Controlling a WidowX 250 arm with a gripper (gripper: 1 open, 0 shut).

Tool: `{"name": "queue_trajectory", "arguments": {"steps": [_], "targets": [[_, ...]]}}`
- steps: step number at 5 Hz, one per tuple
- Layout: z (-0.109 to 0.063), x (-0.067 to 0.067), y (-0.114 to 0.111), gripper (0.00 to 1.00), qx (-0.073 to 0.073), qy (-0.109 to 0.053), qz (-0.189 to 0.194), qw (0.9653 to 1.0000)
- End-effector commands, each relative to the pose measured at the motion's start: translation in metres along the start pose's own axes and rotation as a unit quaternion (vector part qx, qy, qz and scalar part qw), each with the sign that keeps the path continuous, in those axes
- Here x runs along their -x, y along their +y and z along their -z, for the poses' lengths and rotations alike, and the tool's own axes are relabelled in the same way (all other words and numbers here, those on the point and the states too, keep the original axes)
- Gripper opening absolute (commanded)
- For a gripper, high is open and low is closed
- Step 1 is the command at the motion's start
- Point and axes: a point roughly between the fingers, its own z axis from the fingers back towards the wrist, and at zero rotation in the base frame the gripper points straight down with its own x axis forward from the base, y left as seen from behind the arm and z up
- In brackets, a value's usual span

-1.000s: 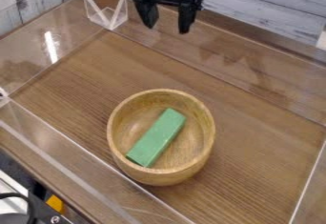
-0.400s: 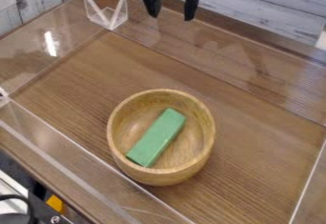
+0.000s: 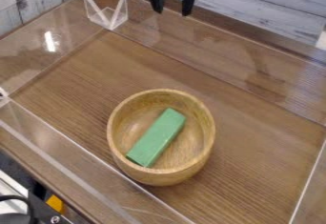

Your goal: Put the green block in the brown bowl

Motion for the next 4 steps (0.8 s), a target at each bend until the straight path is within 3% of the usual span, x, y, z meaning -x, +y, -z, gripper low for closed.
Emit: {"name": "queue_trajectory", "arguments": {"steps": [1, 4], "targets": [[-0.002, -0.002, 0.003, 0.00, -0.011, -0.023, -0.011, 0.9996], [0.025, -0.005, 0.025, 0.00, -0.047, -0.015, -0.036, 0.9981]]}}
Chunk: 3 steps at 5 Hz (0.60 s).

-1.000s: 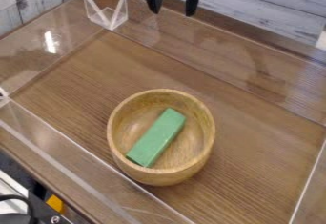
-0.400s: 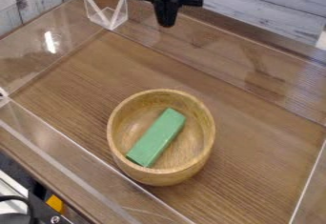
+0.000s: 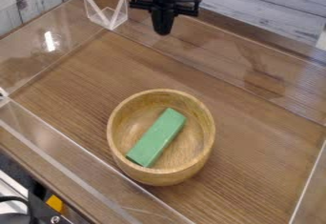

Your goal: Put the green block in the brown bowl

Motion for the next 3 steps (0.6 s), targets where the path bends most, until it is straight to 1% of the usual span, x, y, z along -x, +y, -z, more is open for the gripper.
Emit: {"name": "queue_trajectory", "arguments": {"steps": [1, 2, 3], "targets": [[-0.002, -0.009, 0.011, 0.00, -0.005, -0.022, -0.002, 0.9997], [0.009, -0.010, 0.016, 0.00, -0.007, -0.023, 0.007, 0.9997], [0.012, -0.010, 0.019, 0.00, -0.008, -0.022, 0.014, 0.9996]]}}
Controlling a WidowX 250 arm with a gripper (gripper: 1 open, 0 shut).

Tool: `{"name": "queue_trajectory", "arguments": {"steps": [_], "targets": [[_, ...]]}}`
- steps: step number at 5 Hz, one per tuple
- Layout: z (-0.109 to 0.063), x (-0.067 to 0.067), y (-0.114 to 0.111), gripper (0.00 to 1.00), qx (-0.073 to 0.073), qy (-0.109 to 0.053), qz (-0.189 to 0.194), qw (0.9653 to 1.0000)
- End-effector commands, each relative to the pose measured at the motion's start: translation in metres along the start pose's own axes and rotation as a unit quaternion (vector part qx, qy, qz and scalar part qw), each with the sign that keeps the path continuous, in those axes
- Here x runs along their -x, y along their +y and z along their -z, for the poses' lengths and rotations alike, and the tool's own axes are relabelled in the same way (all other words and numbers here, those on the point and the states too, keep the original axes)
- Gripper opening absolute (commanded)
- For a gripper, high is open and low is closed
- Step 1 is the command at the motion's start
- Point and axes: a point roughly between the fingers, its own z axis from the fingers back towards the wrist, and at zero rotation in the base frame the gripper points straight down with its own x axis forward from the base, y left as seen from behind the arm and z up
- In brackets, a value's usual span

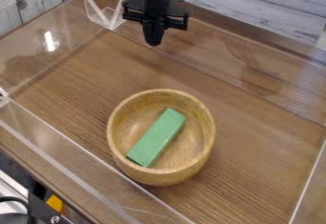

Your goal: Put the green block in the brown bowl

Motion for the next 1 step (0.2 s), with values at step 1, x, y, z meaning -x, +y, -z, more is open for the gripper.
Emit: {"name": "queue_trajectory", "arguments": {"steps": [1], "targets": [[-0.0106, -0.0072, 0.0078, 0.00, -0.001, -0.021, 0.000, 0.9998]]}}
